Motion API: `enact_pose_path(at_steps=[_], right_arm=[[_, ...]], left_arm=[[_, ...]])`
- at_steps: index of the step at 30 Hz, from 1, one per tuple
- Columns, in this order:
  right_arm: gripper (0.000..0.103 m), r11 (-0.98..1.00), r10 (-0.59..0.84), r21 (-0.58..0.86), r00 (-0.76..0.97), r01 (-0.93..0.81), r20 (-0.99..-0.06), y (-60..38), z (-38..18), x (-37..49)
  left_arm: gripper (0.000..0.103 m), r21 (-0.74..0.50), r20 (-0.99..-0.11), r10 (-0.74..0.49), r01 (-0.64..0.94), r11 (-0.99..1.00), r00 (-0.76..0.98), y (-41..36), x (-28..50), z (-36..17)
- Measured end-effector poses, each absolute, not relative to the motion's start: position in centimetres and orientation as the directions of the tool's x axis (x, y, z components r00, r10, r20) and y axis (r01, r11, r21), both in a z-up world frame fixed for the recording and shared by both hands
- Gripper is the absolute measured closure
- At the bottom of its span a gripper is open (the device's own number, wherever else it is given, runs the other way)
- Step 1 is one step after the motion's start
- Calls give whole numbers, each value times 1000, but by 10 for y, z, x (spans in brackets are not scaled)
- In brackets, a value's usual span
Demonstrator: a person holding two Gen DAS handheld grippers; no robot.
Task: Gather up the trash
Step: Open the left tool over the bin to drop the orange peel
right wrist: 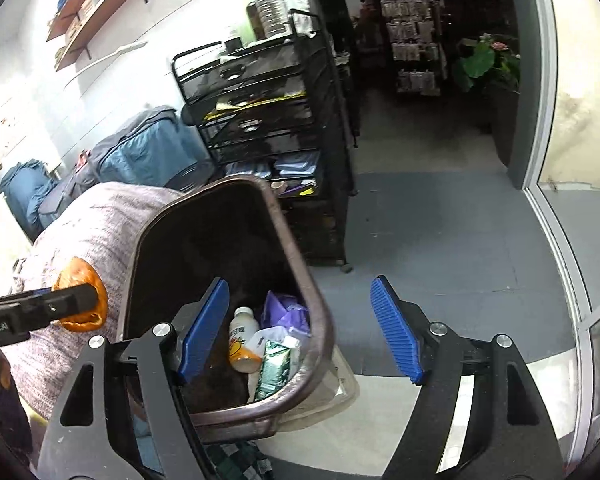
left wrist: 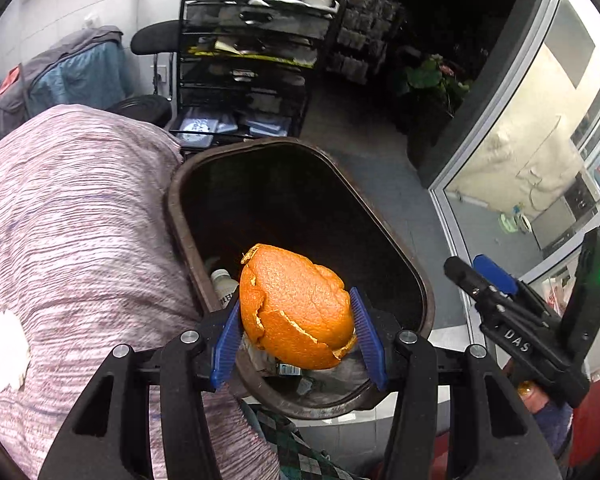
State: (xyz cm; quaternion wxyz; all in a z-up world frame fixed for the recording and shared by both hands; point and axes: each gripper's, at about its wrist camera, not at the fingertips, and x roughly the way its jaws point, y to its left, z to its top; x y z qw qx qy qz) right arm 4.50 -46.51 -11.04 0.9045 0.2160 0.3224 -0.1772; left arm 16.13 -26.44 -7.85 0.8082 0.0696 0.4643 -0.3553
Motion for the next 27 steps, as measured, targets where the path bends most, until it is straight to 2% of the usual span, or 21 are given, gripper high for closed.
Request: enact_pose_path(at_steps=[11, 18, 19, 23, 27], right_arm=[[29, 821, -195, 290, 719, 492, -668, -480, -117, 45], [29, 810, -205, 292, 712, 509, -672, -483, -118, 44], [29, 809, -205, 292, 710, 510, -673, -484, -119, 44], [28, 809, -202, 293, 708, 510, -677, -482, -120, 45], [23, 809, -199, 296, 710, 508, -675, -480, -120, 46]], left_arm=[[52, -174, -831, -473, 673, 719, 291, -296, 169, -94], [49, -98, -839, -431, 686, 721, 333, -311, 169, -100], [46, -91, -837, -429, 687, 721, 339, -312, 169, -100], [24, -76, -815, -440, 682, 727, 377, -309, 166, -94], [15, -67, -789, -456, 681, 729, 411, -304, 164, -85]])
